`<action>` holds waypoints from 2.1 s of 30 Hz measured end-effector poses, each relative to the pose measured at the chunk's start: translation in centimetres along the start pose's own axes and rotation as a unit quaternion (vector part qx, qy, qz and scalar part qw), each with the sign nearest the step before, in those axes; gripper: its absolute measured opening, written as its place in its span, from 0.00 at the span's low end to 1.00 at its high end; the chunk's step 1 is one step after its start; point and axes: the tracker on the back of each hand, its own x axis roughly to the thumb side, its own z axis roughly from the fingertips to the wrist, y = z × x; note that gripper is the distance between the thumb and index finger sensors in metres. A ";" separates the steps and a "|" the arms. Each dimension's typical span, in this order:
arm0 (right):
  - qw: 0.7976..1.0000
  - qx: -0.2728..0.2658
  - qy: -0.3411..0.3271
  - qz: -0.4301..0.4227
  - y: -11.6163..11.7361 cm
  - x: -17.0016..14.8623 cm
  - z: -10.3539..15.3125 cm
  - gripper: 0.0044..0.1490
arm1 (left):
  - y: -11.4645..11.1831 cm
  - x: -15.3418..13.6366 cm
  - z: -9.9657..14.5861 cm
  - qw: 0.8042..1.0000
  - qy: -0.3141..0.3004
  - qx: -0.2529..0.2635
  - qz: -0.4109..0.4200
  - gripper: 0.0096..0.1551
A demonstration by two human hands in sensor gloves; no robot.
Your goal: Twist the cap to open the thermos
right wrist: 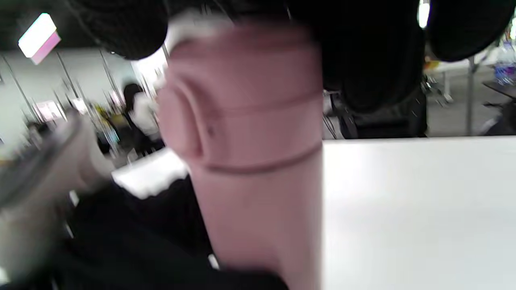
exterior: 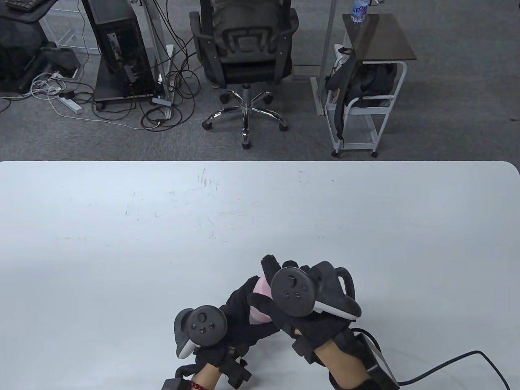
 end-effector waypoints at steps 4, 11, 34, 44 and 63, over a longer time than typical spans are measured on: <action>0.994 0.053 -0.080 -0.049 0.0 -0.2 -0.1 0.46 | -0.3 -0.4 0.0 1.000 0.004 -0.017 -0.007 0.58; 0.966 0.076 -0.221 -0.115 -0.7 0.0 0.5 0.45 | 0.1 -0.6 0.0 1.000 0.004 -0.004 0.020 0.57; 0.956 0.096 -0.233 -0.152 -0.5 -1.0 -0.1 0.47 | 0.0 -0.7 0.1 0.999 0.000 -0.005 0.034 0.58; 0.998 0.027 -0.044 -0.031 0.4 0.4 -0.4 0.58 | -0.1 -0.7 0.1 1.000 0.005 -0.005 0.011 0.58; 0.990 0.040 0.091 -0.103 8.3 -13.7 2.4 0.57 | 1.0 -0.4 0.3 0.999 -0.003 0.025 0.047 0.58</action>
